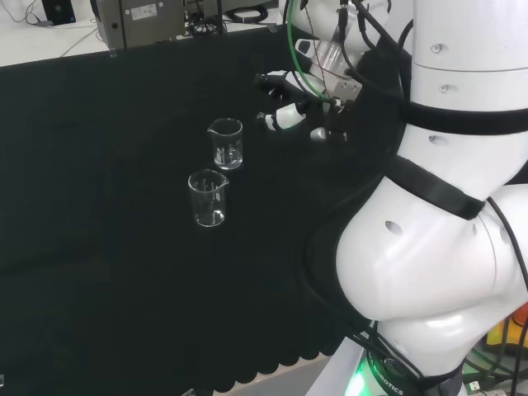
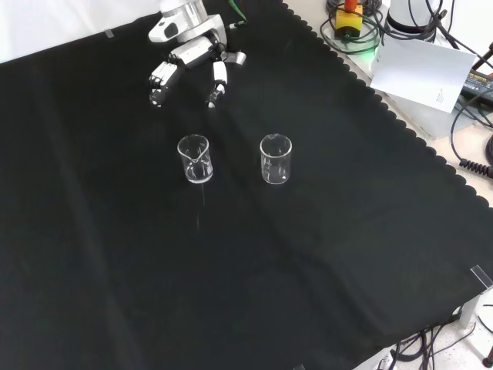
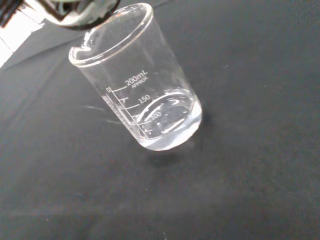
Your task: Pick up the beaker on the right.
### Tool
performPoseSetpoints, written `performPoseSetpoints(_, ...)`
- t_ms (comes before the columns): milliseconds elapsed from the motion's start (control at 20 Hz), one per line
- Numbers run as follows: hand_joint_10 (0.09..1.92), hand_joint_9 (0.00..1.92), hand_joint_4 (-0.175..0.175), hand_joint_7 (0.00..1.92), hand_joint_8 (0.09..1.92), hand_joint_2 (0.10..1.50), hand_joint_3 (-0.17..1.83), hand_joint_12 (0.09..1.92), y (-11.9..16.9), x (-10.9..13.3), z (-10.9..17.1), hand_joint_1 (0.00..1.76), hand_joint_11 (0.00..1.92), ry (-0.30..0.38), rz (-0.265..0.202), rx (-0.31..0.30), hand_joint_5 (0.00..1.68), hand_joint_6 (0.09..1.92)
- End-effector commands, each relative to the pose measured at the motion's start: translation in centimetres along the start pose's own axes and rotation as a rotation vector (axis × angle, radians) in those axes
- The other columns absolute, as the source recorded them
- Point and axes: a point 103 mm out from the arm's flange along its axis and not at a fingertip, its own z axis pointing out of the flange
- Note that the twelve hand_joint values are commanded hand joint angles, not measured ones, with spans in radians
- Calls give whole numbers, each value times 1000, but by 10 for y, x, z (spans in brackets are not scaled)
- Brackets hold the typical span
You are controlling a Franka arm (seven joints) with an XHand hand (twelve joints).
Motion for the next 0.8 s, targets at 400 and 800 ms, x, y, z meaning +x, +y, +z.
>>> performPoseSetpoints(400,628,421,-46,189,649,563,653,1371,23,-4,34,774,191,86,-71,29,344,87)
performPoseSetpoints(800,636,438,-48,233,670,547,641,1375,30,3,54,800,184,148,-89,40,345,87)
